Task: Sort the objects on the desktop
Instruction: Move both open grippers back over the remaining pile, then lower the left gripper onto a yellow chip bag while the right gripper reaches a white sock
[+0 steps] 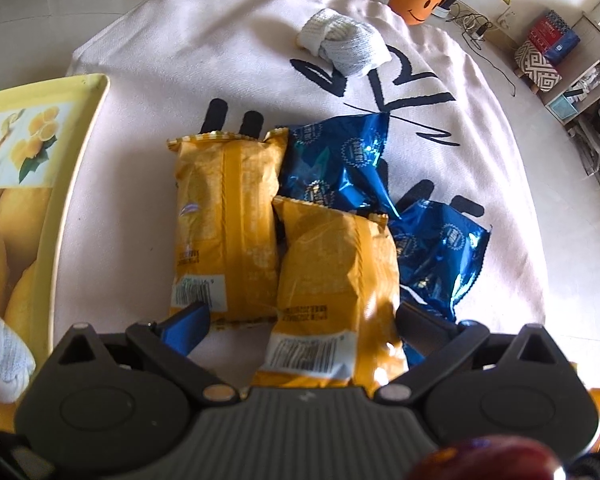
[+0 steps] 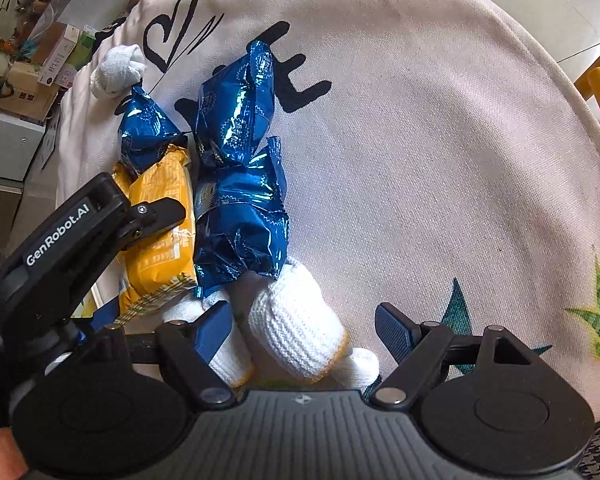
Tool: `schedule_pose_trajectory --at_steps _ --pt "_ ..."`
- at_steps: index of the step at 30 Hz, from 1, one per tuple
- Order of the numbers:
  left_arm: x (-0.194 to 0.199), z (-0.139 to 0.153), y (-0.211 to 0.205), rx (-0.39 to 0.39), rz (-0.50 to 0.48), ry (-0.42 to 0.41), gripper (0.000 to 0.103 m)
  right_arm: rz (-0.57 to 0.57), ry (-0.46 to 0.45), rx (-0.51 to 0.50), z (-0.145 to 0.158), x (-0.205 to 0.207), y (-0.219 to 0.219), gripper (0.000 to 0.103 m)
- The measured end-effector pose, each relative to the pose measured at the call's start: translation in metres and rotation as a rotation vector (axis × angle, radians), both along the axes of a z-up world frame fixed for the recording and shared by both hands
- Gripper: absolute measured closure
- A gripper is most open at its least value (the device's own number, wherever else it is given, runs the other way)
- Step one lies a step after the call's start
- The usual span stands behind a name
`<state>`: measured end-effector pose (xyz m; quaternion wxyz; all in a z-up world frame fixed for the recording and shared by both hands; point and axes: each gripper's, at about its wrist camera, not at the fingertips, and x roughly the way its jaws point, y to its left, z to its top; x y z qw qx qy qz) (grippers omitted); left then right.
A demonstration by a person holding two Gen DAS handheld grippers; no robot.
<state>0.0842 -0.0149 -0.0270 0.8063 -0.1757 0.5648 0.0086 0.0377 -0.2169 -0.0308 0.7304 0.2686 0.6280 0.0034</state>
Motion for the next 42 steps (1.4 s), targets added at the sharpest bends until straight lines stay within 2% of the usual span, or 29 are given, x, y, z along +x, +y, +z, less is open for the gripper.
schedule_pose_trajectory --at_steps 6,11,16,26,35,37,39,42 --pt "-0.003 -0.004 0.016 0.028 0.052 0.047 0.001 0.014 -0.004 -0.031 -0.004 0.003 0.002 0.024" --pt "-0.004 -0.004 0.024 0.022 0.069 0.048 0.001 0.021 -0.002 -0.029 -0.005 0.005 0.005 0.024" --pt "-0.004 -0.004 0.017 0.019 0.034 0.043 0.001 0.014 0.011 -0.03 -0.007 0.005 0.006 0.024" --pt "-0.003 -0.01 0.007 0.101 -0.018 0.054 0.001 0.057 0.009 -0.086 -0.009 0.005 0.014 0.024" --pt "-0.002 -0.016 0.013 0.073 0.005 0.07 0.001 0.086 -0.007 -0.148 -0.011 0.005 0.021 0.024" --pt "-0.003 -0.016 0.014 0.064 0.006 0.064 0.004 0.091 -0.012 -0.15 -0.011 0.005 0.021 0.024" --pt "-0.002 -0.014 0.014 0.023 0.002 0.059 0.021 0.095 -0.024 -0.147 -0.01 0.005 0.021 0.029" --pt "-0.004 -0.011 0.013 -0.021 -0.008 0.046 0.037 0.101 -0.04 -0.109 -0.009 0.005 0.021 0.049"
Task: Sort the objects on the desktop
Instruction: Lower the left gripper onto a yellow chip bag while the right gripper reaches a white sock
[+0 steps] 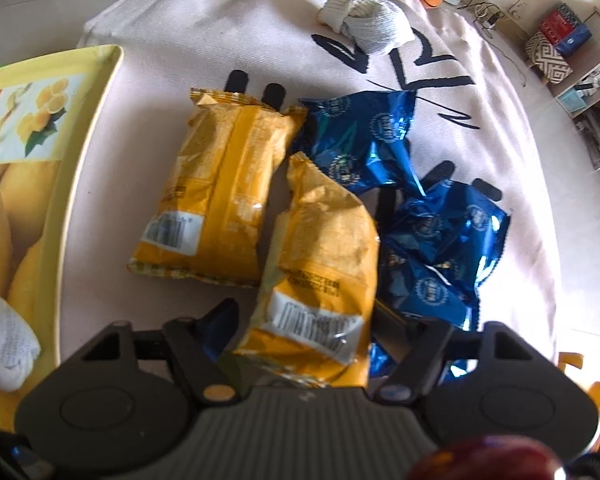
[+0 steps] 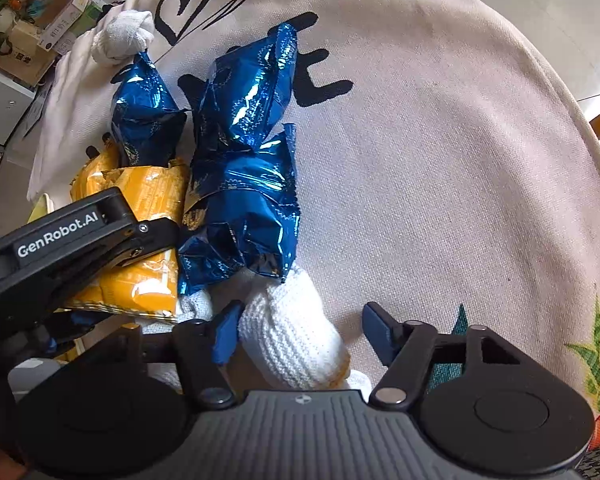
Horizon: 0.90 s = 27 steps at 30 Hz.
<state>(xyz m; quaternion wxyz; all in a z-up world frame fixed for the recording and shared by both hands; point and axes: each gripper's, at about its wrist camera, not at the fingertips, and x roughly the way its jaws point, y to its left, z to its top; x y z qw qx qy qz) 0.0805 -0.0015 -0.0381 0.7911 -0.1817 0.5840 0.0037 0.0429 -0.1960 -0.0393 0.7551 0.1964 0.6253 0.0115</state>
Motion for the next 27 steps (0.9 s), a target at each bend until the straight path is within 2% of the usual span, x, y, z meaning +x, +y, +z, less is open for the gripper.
schedule_pose_trajectory --at_steps 3,11,17,21,23,25,27 --pt "-0.001 0.002 -0.001 -0.02 -0.006 -0.012 0.048 0.001 -0.008 0.01 0.001 0.0 0.0 0.054" --pt "-0.004 0.01 0.005 -0.047 0.025 -0.022 0.054 -0.03 -0.057 0.043 0.013 0.003 -0.004 0.055" --pt "-0.006 0.019 0.004 -0.046 0.014 -0.048 0.054 -0.029 -0.103 0.119 0.023 0.006 -0.003 0.058" --pt "-0.005 0.015 0.006 -0.04 0.015 -0.029 0.054 -0.009 -0.094 0.098 0.023 0.007 0.001 0.058" --pt "-0.005 0.011 0.005 -0.038 0.007 -0.02 0.052 -0.007 -0.065 0.074 0.017 0.008 0.001 0.058" --pt "-0.005 0.007 0.004 -0.031 0.007 -0.005 0.046 -0.03 -0.045 0.087 0.014 0.008 -0.003 0.057" --pt "-0.005 0.005 0.003 -0.025 0.005 0.007 0.03 -0.021 -0.032 0.101 0.014 0.008 -0.002 0.05"
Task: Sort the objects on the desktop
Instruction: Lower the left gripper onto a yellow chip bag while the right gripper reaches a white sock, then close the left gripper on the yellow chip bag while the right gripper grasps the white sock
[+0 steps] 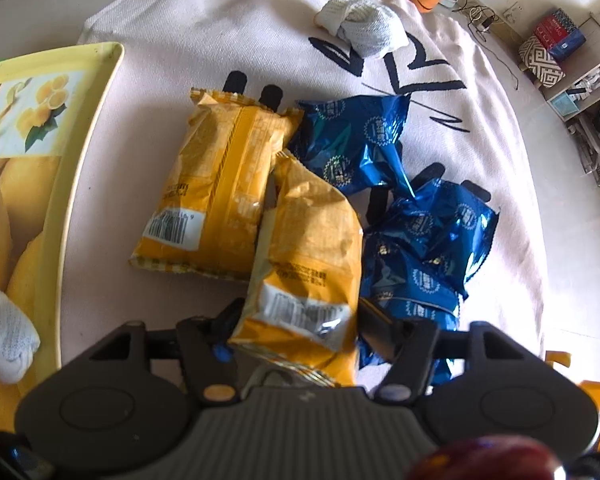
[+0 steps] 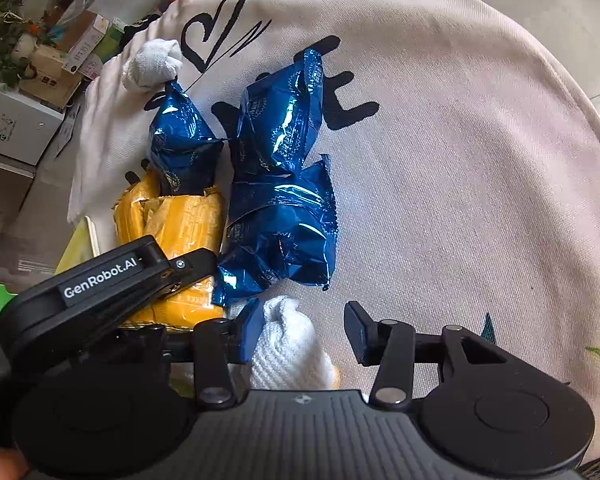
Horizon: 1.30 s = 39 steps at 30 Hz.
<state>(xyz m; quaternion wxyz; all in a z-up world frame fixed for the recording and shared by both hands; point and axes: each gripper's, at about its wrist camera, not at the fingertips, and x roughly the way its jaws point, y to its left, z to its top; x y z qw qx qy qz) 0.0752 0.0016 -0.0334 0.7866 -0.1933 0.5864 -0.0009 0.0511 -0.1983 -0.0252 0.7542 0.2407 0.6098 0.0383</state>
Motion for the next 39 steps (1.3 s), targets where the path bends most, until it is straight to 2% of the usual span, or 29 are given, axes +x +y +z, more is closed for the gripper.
schedule_pose_trajectory --at_steps 2,3,7,13,16,18,19,20,21,24,39 --pt "0.0 -0.002 0.001 0.014 0.009 0.007 0.02 0.02 0.001 -0.002 0.002 -0.002 0.003 0.042" --pt "0.001 -0.002 0.002 0.02 0.017 0.007 0.018 0.029 -0.002 -0.001 0.002 -0.003 0.003 0.041" --pt "0.002 -0.006 0.006 0.022 0.035 0.015 0.018 0.044 -0.022 0.023 0.007 -0.007 0.002 0.04" --pt "0.002 -0.008 0.006 0.017 0.036 0.025 0.019 0.125 -0.015 -0.059 0.002 -0.008 0.016 0.039" --pt "0.002 -0.008 0.004 0.014 0.032 0.017 0.024 0.127 0.008 -0.093 -0.007 -0.007 0.02 0.039" --pt "0.003 -0.007 0.003 0.003 0.021 0.01 0.036 0.124 0.02 -0.087 -0.012 -0.007 0.02 0.04" --pt "0.003 -0.007 0.003 -0.009 0.015 0.007 0.04 0.121 0.02 -0.068 -0.014 -0.007 0.019 0.047" --pt "0.003 -0.006 0.002 -0.023 0.011 0.004 0.048 0.117 0.021 -0.055 -0.014 -0.007 0.018 0.051" --pt "0.002 -0.006 0.002 -0.037 0.009 0.001 0.054 0.113 0.017 -0.054 -0.014 -0.008 0.017 0.053" --pt "0.001 -0.003 0.001 -0.047 0.013 -0.009 0.061 0.103 -0.013 -0.043 -0.008 -0.008 0.014 0.055" --pt "-0.011 0.034 0.012 -0.054 0.037 -0.078 0.062 0.059 -0.124 0.016 0.037 -0.014 0.012 0.057"
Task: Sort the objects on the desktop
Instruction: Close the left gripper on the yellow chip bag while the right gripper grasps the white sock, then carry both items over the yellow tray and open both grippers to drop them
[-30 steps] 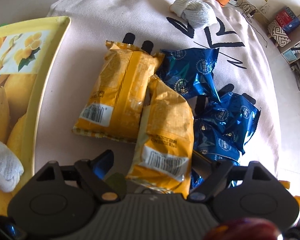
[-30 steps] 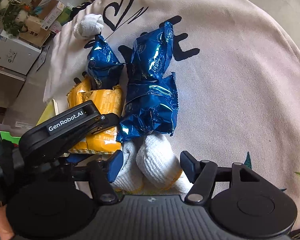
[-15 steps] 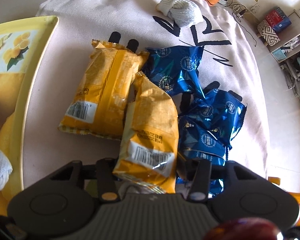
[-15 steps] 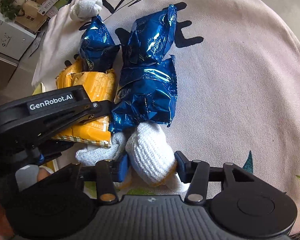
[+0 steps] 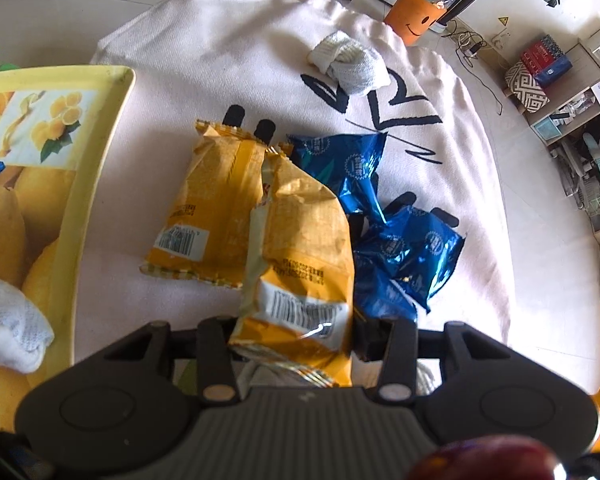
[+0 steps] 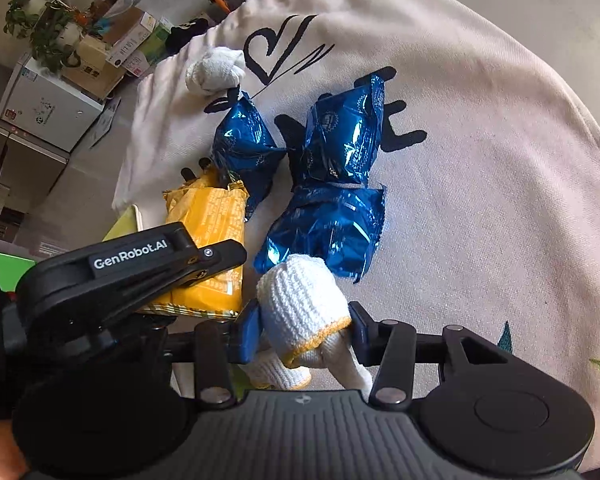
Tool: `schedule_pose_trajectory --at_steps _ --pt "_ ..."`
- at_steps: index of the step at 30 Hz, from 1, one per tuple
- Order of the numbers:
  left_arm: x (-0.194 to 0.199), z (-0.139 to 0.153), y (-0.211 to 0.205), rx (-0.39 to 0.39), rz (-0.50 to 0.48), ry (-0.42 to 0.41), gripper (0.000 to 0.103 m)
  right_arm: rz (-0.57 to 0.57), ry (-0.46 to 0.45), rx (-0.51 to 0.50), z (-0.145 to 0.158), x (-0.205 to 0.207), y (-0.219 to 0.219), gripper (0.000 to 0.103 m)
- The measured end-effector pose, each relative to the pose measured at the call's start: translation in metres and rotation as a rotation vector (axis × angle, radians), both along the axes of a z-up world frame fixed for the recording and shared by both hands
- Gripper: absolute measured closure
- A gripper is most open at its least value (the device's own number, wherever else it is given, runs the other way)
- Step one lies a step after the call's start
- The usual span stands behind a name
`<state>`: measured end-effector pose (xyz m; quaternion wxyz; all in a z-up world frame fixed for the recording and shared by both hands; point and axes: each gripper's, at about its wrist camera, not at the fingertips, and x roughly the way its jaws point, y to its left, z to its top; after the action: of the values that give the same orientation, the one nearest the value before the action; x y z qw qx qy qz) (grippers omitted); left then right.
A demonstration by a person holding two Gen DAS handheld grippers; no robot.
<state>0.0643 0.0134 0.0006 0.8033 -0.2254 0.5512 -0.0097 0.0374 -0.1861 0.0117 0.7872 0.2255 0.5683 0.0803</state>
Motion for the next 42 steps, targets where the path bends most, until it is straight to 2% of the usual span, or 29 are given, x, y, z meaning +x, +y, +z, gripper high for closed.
schedule_pose_trajectory --at_steps 8,19,42 --pt "-0.011 0.027 0.006 0.03 0.001 -0.05 0.062 -0.029 -0.03 0.027 0.016 -0.003 0.0 0.057" --pt "-0.021 0.049 0.022 0.044 0.02 -0.084 0.062 -0.04 -0.051 0.051 0.026 -0.005 0.01 0.057" --pt "-0.029 0.058 0.07 0.082 0.106 -0.09 0.062 0.055 -0.058 0.11 0.028 -0.008 0.074 0.057"
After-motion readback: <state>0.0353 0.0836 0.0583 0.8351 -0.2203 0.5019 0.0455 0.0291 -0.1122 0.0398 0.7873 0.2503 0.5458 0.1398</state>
